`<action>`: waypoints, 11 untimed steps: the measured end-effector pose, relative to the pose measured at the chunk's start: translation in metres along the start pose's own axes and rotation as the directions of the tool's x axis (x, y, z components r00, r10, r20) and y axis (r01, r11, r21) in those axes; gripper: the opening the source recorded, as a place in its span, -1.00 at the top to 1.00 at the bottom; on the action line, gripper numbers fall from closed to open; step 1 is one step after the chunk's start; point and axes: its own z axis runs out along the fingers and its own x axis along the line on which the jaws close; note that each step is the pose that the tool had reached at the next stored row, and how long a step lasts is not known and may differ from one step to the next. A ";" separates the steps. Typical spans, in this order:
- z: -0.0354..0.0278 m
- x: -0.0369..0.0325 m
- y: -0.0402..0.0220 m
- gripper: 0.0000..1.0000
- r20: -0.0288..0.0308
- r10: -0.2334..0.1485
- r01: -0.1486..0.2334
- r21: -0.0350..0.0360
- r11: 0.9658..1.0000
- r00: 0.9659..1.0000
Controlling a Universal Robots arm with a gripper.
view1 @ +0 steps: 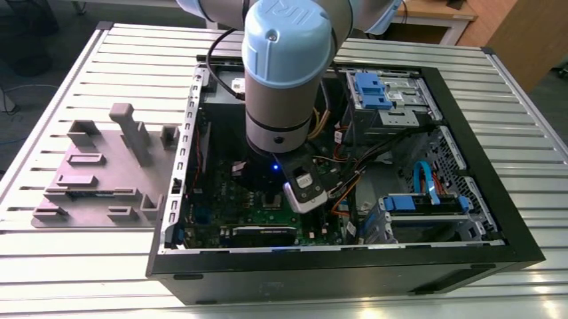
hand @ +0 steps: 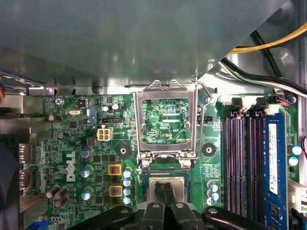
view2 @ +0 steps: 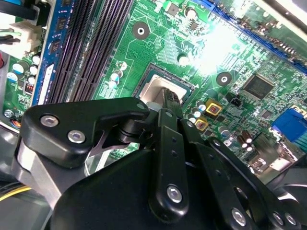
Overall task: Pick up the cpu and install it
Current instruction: 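Place the cpu into insertion slot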
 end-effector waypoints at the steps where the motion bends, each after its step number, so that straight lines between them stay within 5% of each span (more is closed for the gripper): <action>1: 0.0001 0.0000 0.0000 0.79 0.000 0.000 0.000 0.000 1.000 1.000; 8: -0.0002 0.0000 0.0001 0.79 0.001 0.000 0.000 -0.001 1.000 1.000; 11: -0.0064 0.0000 0.0002 0.79 0.000 0.000 0.000 0.000 1.000 1.000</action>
